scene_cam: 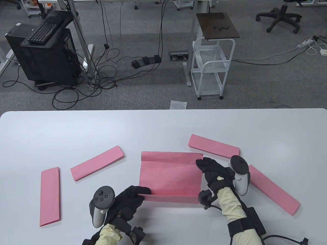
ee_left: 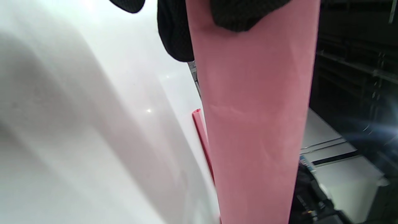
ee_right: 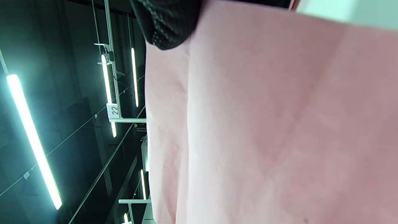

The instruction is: Unfold complexly folded papers and stack

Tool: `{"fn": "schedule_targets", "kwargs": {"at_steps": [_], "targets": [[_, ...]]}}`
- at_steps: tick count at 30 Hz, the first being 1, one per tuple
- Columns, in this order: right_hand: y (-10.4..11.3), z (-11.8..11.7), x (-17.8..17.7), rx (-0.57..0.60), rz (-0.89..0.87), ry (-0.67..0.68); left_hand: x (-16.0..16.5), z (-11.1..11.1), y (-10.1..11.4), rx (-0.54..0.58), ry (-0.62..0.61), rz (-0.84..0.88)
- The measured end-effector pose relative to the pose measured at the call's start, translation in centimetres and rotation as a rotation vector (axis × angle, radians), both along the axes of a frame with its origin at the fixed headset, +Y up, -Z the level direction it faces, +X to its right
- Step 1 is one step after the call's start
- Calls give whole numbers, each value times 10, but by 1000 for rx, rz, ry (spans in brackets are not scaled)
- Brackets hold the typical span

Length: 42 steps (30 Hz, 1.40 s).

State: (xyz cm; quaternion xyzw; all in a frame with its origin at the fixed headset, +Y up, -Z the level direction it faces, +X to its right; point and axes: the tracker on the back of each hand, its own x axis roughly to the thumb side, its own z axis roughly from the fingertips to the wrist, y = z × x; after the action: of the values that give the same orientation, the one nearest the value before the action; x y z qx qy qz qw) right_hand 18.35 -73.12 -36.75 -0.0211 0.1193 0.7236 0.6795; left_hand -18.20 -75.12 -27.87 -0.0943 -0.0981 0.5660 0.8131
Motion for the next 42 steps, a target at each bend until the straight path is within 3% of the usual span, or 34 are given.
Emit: {"fn": "schedule_targets", "kwargs": {"at_steps": [3, 8, 12, 17, 19, 20, 23, 24, 26, 35, 38, 40, 42], "targets": [[-1, -4, 0, -11, 1, 8, 2, 1, 2, 17, -3, -103], [1, -9, -3, -11, 26, -6, 4, 2, 2, -113, -174, -242], [3, -11, -1, -2, 22, -47, 0, 2, 1, -151, -204, -338], [3, -11, 0, -6, 24, -39, -3, -1, -4, -156, -237, -171], [2, -10, 1, -3, 26, -46, -5, 1, -6, -224, -298, -113], [2, -10, 1, -6, 19, -47, -6, 2, -6, -216, -307, -102], [2, -10, 0, -6, 12, -56, -5, 4, -1, -163, -120, -135], [2, -10, 0, -6, 16, -59, -3, 4, 1, -143, -118, -181], [2, -11, 0, -6, 17, -63, -1, 4, 3, -121, -129, -271], [0, -15, -4, -18, 62, -73, 0, 3, 2, -112, -158, -289], [-5, -17, -6, -32, 93, -75, 3, 5, 2, -53, -147, -368], [-9, -18, -8, -39, 113, -76, 7, 5, 5, 55, -153, -492], [-15, -18, -10, -50, 122, -72, 9, 2, 6, 146, -246, -592]]}}
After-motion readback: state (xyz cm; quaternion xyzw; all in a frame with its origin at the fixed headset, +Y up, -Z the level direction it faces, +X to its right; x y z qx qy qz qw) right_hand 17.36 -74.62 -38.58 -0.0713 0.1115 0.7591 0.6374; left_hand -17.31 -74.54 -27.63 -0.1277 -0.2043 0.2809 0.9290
